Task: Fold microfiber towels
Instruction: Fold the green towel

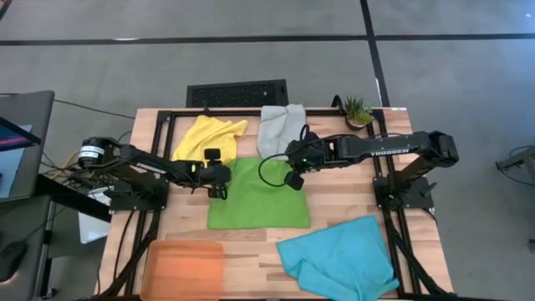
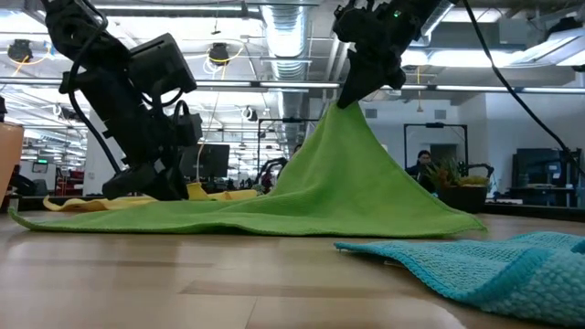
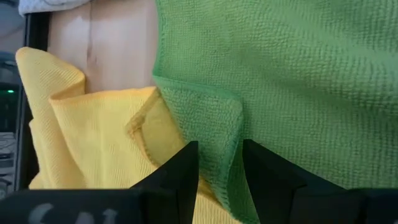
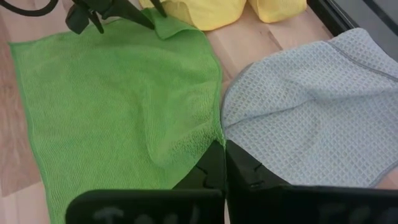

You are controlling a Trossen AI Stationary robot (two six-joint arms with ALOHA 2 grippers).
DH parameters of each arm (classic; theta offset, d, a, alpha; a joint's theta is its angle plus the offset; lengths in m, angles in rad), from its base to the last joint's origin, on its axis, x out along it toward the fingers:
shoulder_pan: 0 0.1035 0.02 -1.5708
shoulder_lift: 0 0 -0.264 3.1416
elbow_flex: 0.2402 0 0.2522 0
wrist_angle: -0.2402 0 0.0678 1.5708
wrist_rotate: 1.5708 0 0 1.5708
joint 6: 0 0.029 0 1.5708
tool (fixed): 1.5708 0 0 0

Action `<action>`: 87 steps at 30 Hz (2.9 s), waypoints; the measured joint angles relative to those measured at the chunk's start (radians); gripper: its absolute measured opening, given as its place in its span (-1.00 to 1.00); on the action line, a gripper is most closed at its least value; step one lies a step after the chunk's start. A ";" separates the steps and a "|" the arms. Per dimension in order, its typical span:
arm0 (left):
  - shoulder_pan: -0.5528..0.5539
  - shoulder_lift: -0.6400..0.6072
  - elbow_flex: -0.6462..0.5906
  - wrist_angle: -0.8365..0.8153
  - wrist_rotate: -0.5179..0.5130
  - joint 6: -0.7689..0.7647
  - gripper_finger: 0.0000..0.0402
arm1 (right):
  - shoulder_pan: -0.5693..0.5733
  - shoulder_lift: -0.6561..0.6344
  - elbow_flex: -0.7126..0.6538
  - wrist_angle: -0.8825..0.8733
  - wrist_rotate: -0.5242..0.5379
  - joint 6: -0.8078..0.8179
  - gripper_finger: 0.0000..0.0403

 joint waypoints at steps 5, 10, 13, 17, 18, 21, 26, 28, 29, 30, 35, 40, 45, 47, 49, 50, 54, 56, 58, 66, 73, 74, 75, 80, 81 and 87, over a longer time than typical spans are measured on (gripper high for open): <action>0.006 0.000 0.000 0.000 -0.042 0.000 -0.46 | 0.000 0.000 0.000 0.000 0.000 0.000 -0.93; 0.023 0.000 0.000 -0.001 -0.013 -0.001 -0.62 | 0.000 0.000 0.000 0.000 0.000 0.000 -0.94; 0.030 0.000 0.000 -0.002 0.022 -0.001 -0.81 | 0.000 0.000 0.000 0.000 0.000 0.000 -0.95; 0.031 0.000 0.000 -0.001 0.040 -0.012 -0.97 | 0.000 0.000 0.000 0.000 0.000 0.000 -0.94; 0.031 0.000 0.000 -0.001 0.040 -0.024 -0.98 | 0.000 0.000 0.000 0.000 0.000 -0.001 -0.94; 0.023 -0.001 0.008 -0.011 0.042 -0.073 -0.99 | 0.000 0.000 0.000 0.000 0.000 -0.001 -0.94; -0.005 -0.004 0.066 -0.077 0.049 -0.109 -1.00 | 0.000 -0.004 0.000 -0.016 0.004 -0.001 -0.96; -0.015 -0.004 0.098 -0.124 0.064 -0.138 -1.00 | 0.001 -0.008 0.001 -0.032 0.032 -0.001 -0.96; -0.021 -0.004 0.115 -0.148 0.069 -0.156 -1.00 | 0.002 -0.008 0.001 -0.044 0.043 -0.001 -0.96; -0.027 -0.004 0.131 -0.175 0.070 -0.175 -1.00 | 0.003 -0.008 0.001 -0.060 0.052 -0.001 -0.95; -0.064 -0.004 0.209 -0.272 0.068 -0.227 -1.00 | 0.017 -0.007 0.001 -0.105 0.056 -0.001 -0.95; -0.110 -0.004 0.279 -0.346 0.064 -0.274 -1.00 | 0.057 -0.007 0.001 -0.155 0.058 0.000 -0.95; -0.178 -0.004 0.339 -0.449 0.043 -0.326 -1.00 | 0.114 -0.007 0.001 -0.180 0.083 0.000 -0.95; -0.206 -0.004 0.358 -0.501 0.034 -0.354 -1.00 | 0.136 -0.008 0.001 -0.198 0.084 0.000 -0.95; -0.237 -0.004 0.369 -0.549 0.034 -0.392 -1.00 | 0.157 -0.007 0.001 -0.220 0.084 0.000 -0.95; -0.254 -0.004 0.372 -0.565 0.034 -0.409 -1.00 | 0.169 -0.007 0.001 -0.229 0.084 0.002 -0.95; -0.327 -0.004 0.374 -0.599 0.039 -0.442 -1.00 | 0.215 -0.007 0.001 -0.256 0.084 0.008 -0.95; -0.362 -0.004 0.374 -0.603 0.040 -0.458 -1.00 | 0.239 -0.007 0.001 -0.264 0.083 0.008 -0.95; -0.396 -0.004 0.374 -0.603 0.041 -0.471 -1.00 | 0.262 -0.008 0.001 -0.283 0.082 0.008 -0.95; -0.484 -0.007 0.374 -0.615 0.035 -0.509 -1.00 | 0.343 -0.007 0.001 -0.323 0.081 0.008 -0.95; -0.486 -0.046 0.374 -0.603 -0.046 -0.560 -1.00 | 0.347 -0.007 0.000 -0.327 0.130 0.027 -0.95; -0.485 -0.055 0.374 -0.603 -0.046 -0.560 -1.00 | 0.341 -0.007 0.000 -0.326 0.132 0.027 -0.95; -0.485 -0.059 0.374 -0.603 -0.046 -0.558 -1.00 | 0.336 -0.007 0.000 -0.326 0.133 0.027 -0.95; -0.464 -0.048 0.375 -0.602 -0.033 -0.573 -1.00 | 0.305 -0.008 0.000 -0.322 0.133 0.027 -0.95; -0.459 -0.041 0.375 -0.606 -0.028 -0.578 -1.00 | 0.299 -0.007 0.000 -0.322 0.133 0.027 -0.95; -0.434 0.001 0.374 -0.609 -0.024 -0.588 -1.00 | 0.284 -0.008 0.000 -0.322 0.134 0.026 -0.95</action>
